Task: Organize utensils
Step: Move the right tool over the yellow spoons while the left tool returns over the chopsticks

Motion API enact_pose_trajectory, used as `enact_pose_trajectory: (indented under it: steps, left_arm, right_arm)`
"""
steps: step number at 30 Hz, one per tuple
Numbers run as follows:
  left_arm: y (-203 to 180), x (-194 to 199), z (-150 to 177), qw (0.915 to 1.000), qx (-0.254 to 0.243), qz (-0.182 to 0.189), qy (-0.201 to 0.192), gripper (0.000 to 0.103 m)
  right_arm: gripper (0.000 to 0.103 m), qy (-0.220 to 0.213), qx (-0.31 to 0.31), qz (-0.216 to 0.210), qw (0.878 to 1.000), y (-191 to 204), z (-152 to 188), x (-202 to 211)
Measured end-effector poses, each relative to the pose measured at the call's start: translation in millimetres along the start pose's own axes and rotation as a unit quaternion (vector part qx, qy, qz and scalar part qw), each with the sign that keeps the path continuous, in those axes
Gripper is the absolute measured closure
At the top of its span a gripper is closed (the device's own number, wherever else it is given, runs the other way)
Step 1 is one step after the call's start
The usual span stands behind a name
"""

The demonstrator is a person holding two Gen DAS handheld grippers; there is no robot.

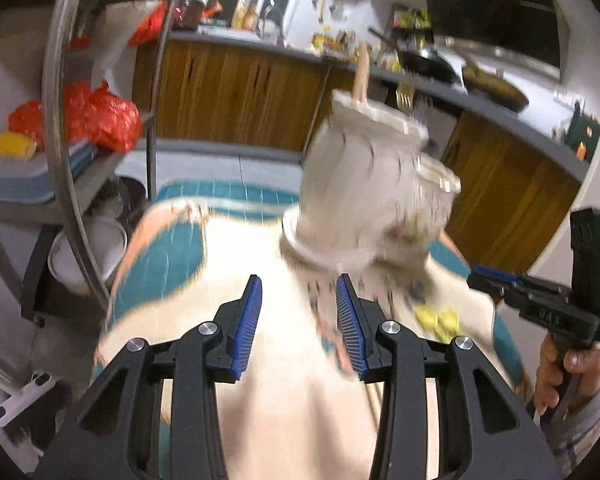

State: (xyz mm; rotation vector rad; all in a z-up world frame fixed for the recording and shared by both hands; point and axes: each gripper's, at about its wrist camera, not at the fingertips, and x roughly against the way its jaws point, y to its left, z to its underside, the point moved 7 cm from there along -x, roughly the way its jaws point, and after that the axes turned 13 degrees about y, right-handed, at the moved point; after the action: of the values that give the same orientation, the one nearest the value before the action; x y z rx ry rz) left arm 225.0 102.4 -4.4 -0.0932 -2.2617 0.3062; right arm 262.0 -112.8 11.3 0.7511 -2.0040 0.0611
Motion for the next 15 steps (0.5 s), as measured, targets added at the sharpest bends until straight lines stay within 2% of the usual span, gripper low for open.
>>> enact_pose_trajectory:
  steps: [8, 11, 15]
  left_arm:
    - [-18, -21, 42, 0.9965, -0.055, -0.021, 0.059, 0.065]
    - [-26, -26, 51, 0.9938, -0.075, -0.031, 0.077, 0.070]
    - [-40, -24, 58, 0.9915, -0.094, -0.014, 0.088, 0.073]
  right_arm:
    - [0.080, 0.021, -0.016, -0.009, 1.000, -11, 25, -4]
    - [0.080, 0.027, -0.015, -0.011, 0.999, -10, 28, -6]
    - [0.080, 0.031, -0.011, -0.015, 0.999, -8, 28, -6]
